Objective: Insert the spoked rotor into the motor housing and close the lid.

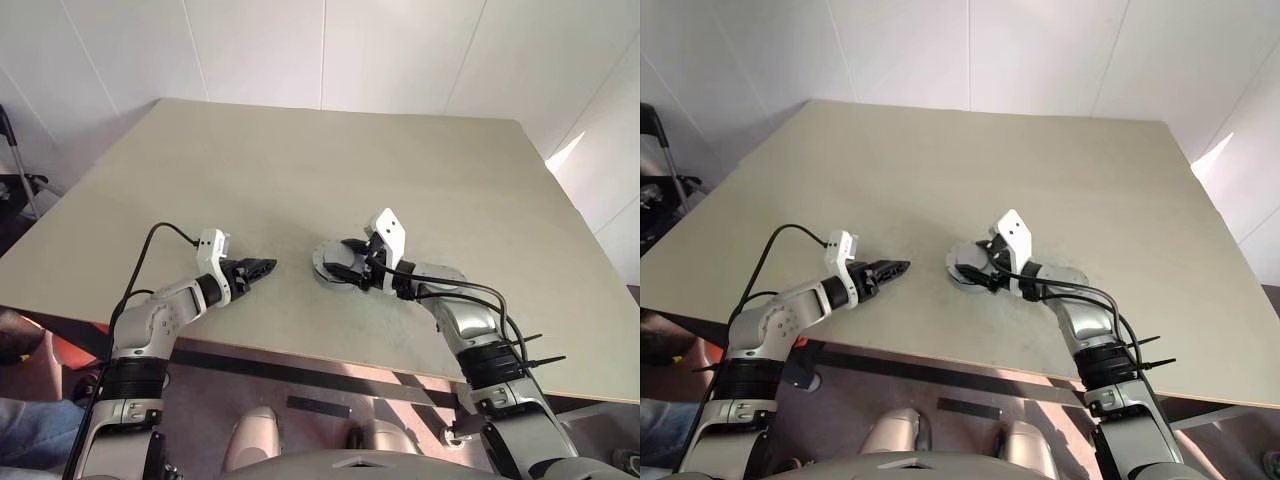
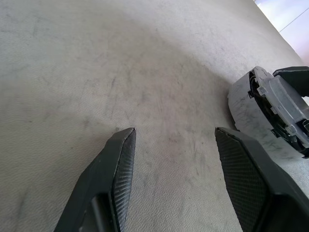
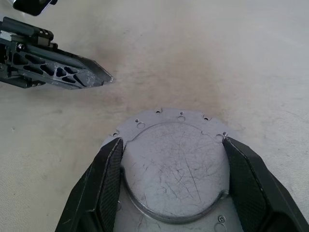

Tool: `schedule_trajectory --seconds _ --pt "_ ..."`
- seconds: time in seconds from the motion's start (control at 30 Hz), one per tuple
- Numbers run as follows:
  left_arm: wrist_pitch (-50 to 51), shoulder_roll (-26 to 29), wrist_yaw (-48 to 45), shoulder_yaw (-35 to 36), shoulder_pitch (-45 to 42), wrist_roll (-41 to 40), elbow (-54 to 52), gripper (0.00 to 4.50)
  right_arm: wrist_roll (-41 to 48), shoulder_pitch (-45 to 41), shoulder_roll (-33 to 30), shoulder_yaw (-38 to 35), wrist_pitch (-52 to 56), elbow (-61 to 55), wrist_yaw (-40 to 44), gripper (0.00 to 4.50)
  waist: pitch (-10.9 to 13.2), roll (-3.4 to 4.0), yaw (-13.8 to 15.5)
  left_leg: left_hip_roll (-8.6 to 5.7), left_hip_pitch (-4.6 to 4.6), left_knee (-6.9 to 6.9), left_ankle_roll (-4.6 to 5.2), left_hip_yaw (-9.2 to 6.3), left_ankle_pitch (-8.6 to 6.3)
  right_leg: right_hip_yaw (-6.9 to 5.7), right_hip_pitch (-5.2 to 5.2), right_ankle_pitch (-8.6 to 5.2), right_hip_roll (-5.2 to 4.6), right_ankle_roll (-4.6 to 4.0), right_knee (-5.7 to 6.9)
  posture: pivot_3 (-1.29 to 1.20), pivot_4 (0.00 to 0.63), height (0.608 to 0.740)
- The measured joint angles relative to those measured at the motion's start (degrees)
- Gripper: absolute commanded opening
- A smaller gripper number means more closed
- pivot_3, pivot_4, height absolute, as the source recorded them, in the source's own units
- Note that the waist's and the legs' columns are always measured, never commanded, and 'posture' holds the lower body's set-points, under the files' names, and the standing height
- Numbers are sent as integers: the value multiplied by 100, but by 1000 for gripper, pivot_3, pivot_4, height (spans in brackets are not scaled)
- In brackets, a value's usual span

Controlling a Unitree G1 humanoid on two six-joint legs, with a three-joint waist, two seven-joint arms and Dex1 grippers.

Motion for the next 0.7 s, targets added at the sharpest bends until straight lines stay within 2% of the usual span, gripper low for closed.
schedule_trajectory --seconds 0.7 --pt "-3 -19 3 0 30 8 1 2765 -71 -129 90 17 77 170 -89 3171 0 0 -7 1 29 2 -5 0 3 1 20 0 0 0 8 0 0 740"
